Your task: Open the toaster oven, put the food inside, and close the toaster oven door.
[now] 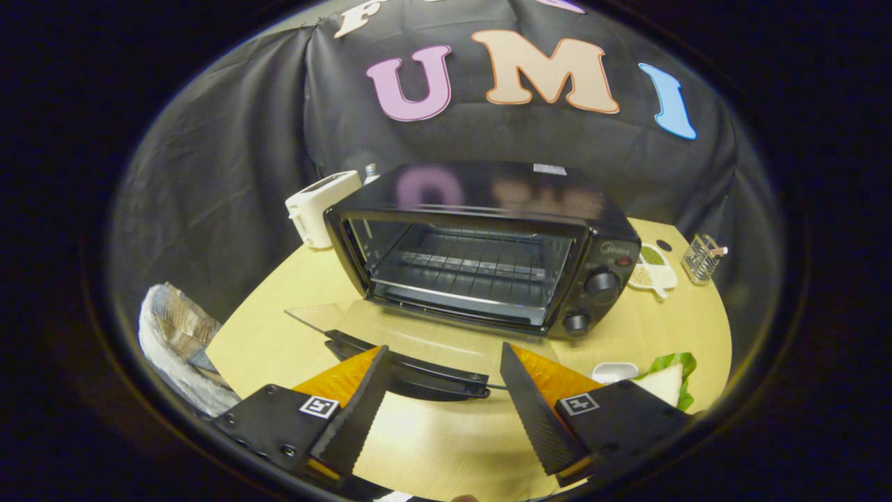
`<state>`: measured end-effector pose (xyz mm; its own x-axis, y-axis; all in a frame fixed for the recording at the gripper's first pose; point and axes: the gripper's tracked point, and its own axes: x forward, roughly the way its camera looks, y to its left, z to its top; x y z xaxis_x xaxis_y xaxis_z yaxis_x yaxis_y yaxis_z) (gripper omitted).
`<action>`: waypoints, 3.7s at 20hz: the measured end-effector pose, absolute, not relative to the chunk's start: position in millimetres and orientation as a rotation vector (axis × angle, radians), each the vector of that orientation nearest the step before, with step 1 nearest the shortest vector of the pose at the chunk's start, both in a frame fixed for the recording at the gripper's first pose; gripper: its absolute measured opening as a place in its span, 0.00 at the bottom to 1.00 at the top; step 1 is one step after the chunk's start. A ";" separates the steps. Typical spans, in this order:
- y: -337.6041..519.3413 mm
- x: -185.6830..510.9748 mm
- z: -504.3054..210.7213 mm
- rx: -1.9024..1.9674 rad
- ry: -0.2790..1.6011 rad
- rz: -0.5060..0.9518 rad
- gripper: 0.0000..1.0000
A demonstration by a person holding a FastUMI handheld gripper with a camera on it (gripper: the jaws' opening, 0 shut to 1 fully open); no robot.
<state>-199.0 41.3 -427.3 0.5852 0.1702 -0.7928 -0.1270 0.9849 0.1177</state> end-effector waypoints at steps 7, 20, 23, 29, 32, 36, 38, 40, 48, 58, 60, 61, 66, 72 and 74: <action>45.6 -230.3 -453.8 0.032 1.003 0.193 0.99; 46.6 -257.4 -499.2 0.048 1.102 0.166 0.99; 45.8 -256.6 -497.2 0.055 1.097 0.173 0.99; 27.3 -234.4 -458.4 0.138 1.004 0.139 0.99; -7.3 -204.6 -419.9 0.138 0.891 0.077 0.99; -75.3 -178.7 -383.4 0.142 0.775 -0.050 0.99; -114.0 -175.1 -376.2 0.136 0.747 -0.113 0.99; -148.7 -180.9 -376.6 0.125 0.743 -0.170 0.99; -218.2 -230.8 -420.6 0.197 0.851 -0.291 0.99; -206.6 -270.6 -471.6 0.367 0.987 -0.304 0.91; -201.8 -270.6 -471.8 0.439 0.997 -0.323 0.77; -201.3 -270.8 -471.9 0.468 1.009 -0.331 0.69; -199.9 -259.9 -453.4 0.574 0.961 -0.349 0.36; -185.7 -239.1 -427.9 0.567 0.921 -0.339 0.28; -177.6 -233.3 -415.1 0.580 0.906 -0.333 0.28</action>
<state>-233.3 -177.6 -415.1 0.5812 -0.0309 -0.8132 0.5033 0.7988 0.3294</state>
